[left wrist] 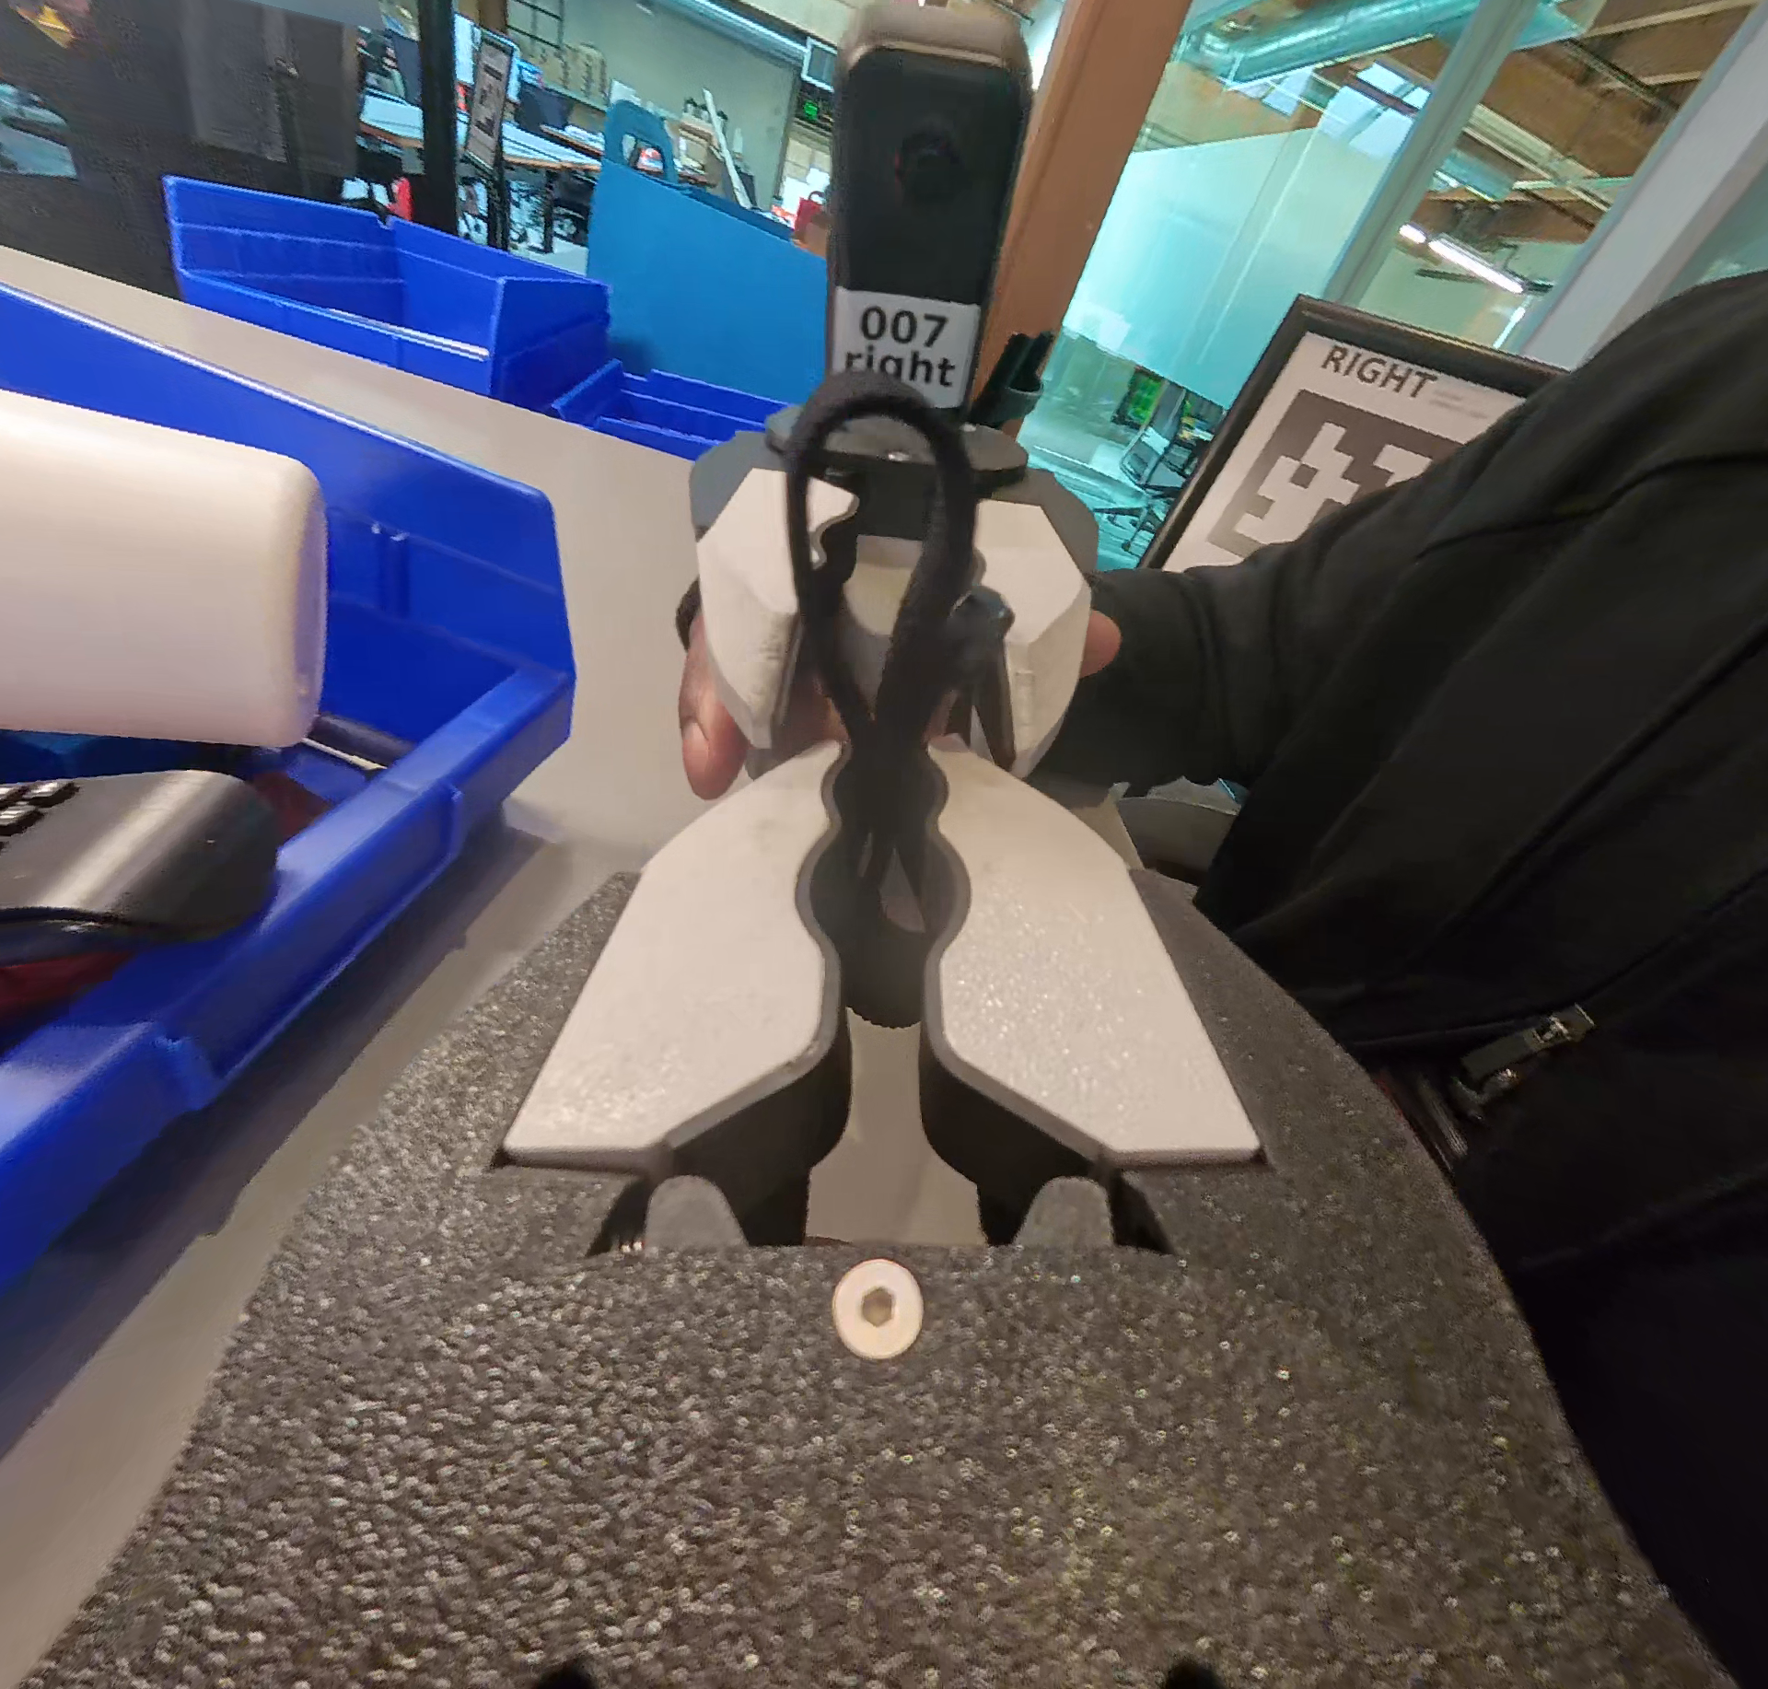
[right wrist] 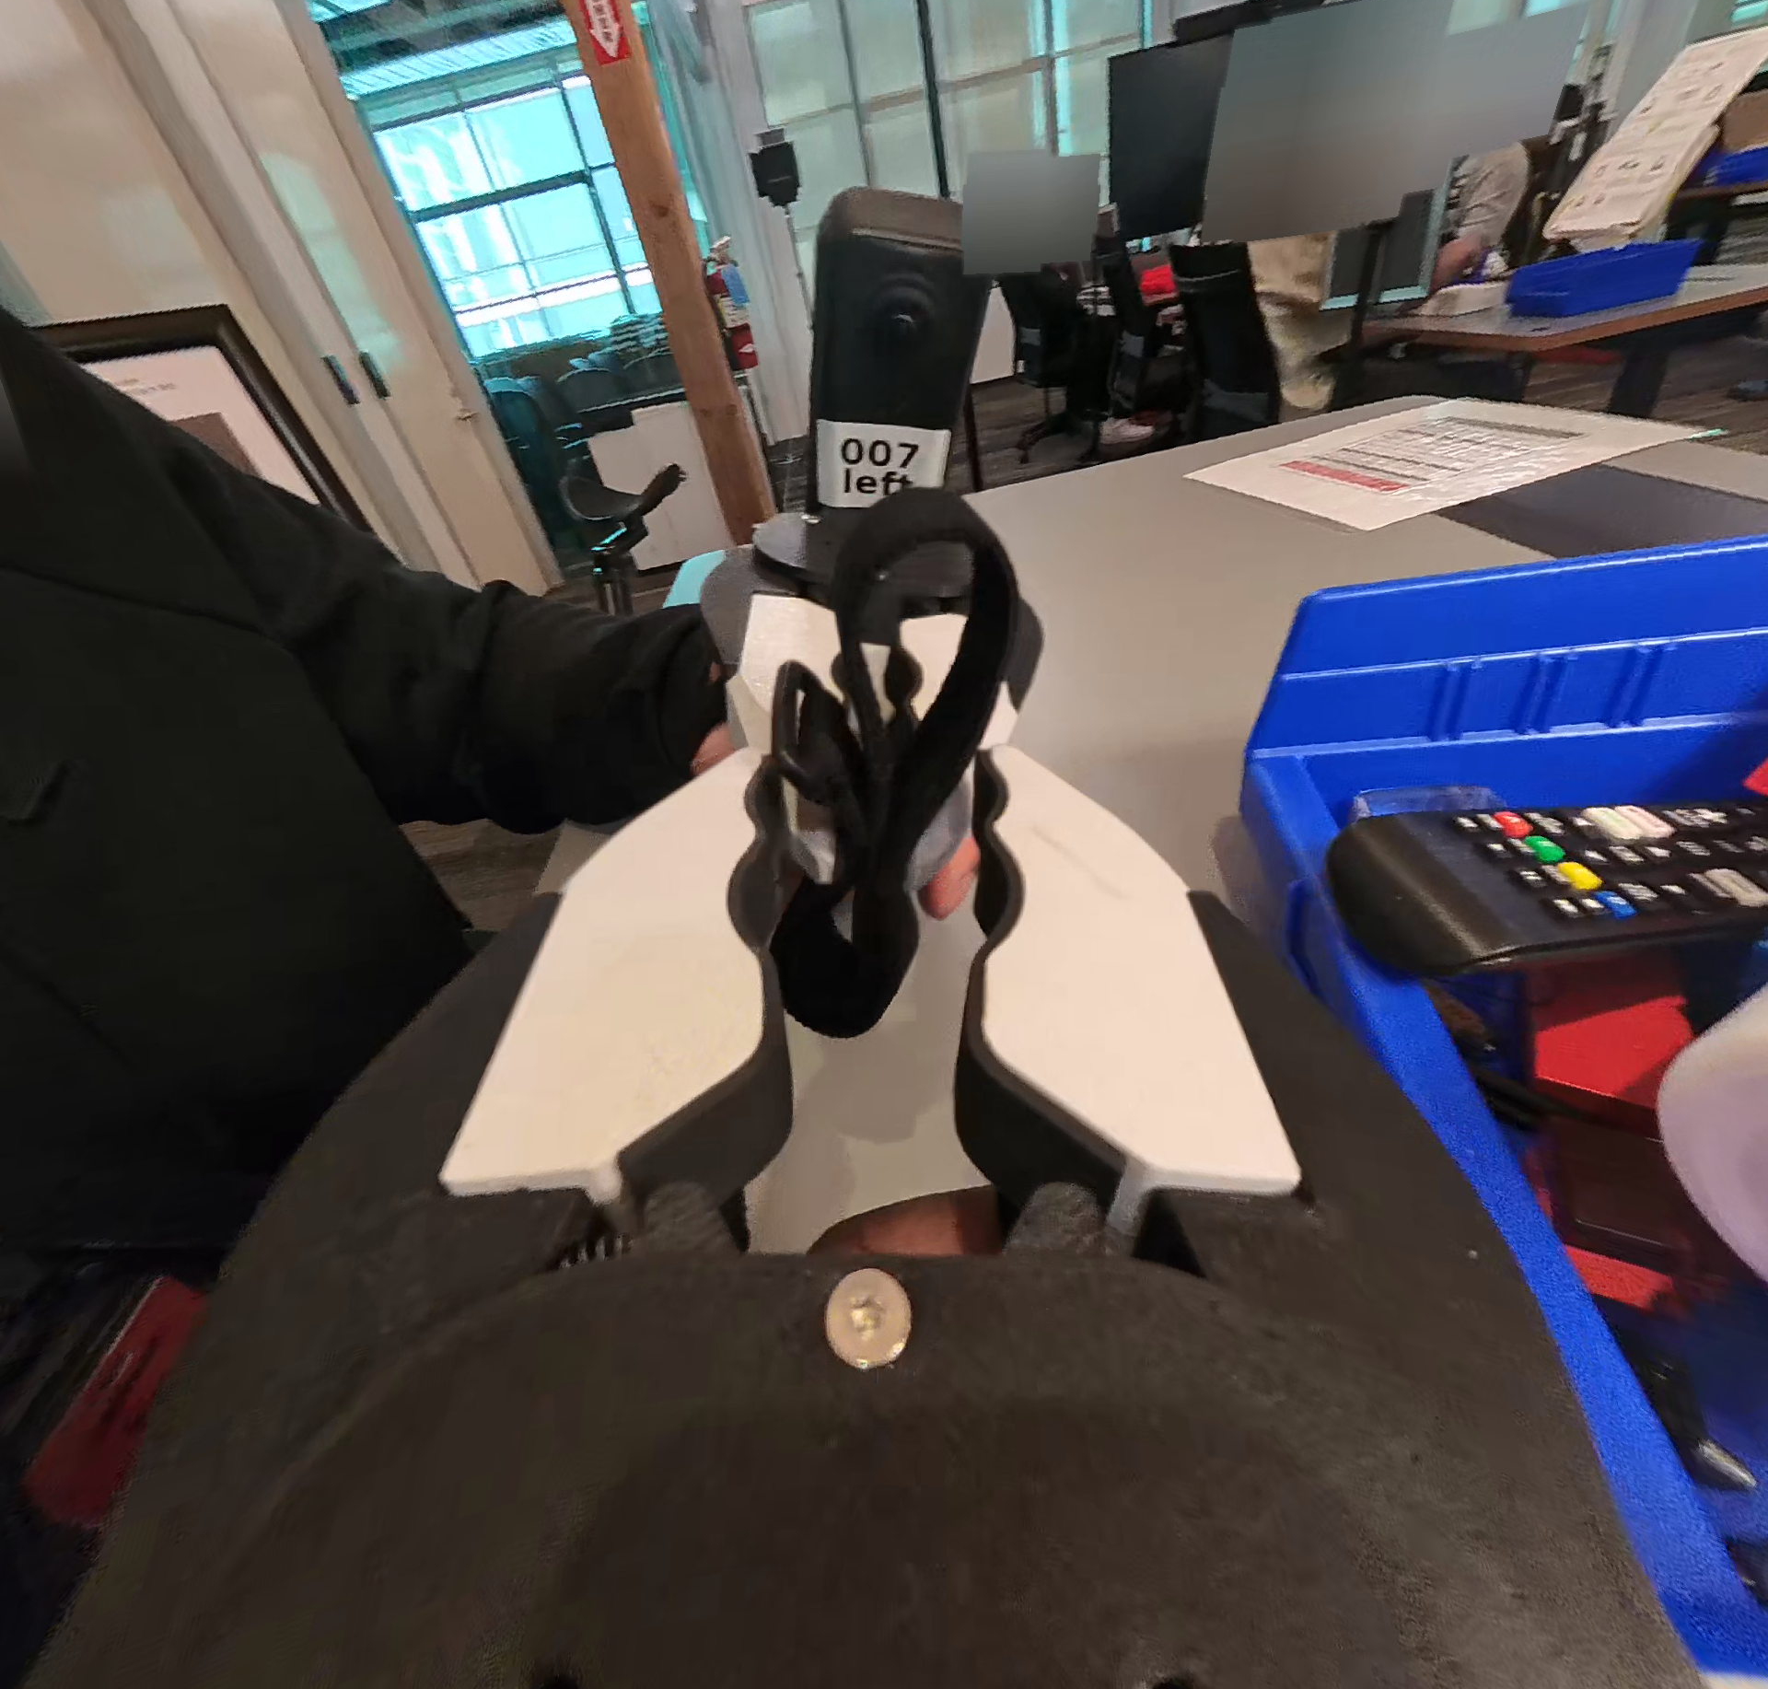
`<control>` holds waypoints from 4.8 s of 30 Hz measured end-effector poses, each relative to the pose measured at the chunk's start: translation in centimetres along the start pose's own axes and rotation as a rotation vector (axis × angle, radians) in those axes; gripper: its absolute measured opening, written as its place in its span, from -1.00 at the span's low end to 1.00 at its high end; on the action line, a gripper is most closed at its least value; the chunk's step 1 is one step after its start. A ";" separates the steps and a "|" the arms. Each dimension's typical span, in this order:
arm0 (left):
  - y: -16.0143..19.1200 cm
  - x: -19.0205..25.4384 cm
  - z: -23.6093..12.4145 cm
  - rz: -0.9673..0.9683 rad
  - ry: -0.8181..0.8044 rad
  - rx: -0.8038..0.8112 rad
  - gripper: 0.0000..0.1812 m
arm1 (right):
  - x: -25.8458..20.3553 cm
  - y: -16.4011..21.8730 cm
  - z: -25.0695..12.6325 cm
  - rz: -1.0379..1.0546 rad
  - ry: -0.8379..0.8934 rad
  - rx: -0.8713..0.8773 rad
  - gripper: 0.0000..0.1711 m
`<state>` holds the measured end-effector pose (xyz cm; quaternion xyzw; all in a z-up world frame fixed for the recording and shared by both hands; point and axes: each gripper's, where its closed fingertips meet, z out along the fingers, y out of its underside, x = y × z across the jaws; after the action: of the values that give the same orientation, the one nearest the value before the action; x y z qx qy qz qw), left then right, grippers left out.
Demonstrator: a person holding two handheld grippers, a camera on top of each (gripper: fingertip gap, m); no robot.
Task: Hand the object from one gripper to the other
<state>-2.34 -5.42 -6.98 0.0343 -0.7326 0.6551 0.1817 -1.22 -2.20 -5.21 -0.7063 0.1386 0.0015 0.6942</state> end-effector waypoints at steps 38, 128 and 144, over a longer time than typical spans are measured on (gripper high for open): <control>0.5 -0.7 0.5 -0.627 0.102 -0.014 -0.39 | 0.0 2.6 -0.7 -1.982 0.599 -0.216 -0.86; -3.5 -6.2 -3.5 0.378 -0.700 0.044 -0.85 | 4.8 0.8 -2.9 -1.286 0.759 -0.234 -0.55; -2.5 -6.4 -3.3 0.685 -0.761 -0.151 -0.87 | 3.6 0.8 -2.7 -1.312 0.685 -0.215 -0.57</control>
<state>5.12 -3.76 -6.35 0.0149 -0.7612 0.5635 -0.3206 1.61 -5.51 -6.56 -0.6690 -0.1037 -0.6193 0.3976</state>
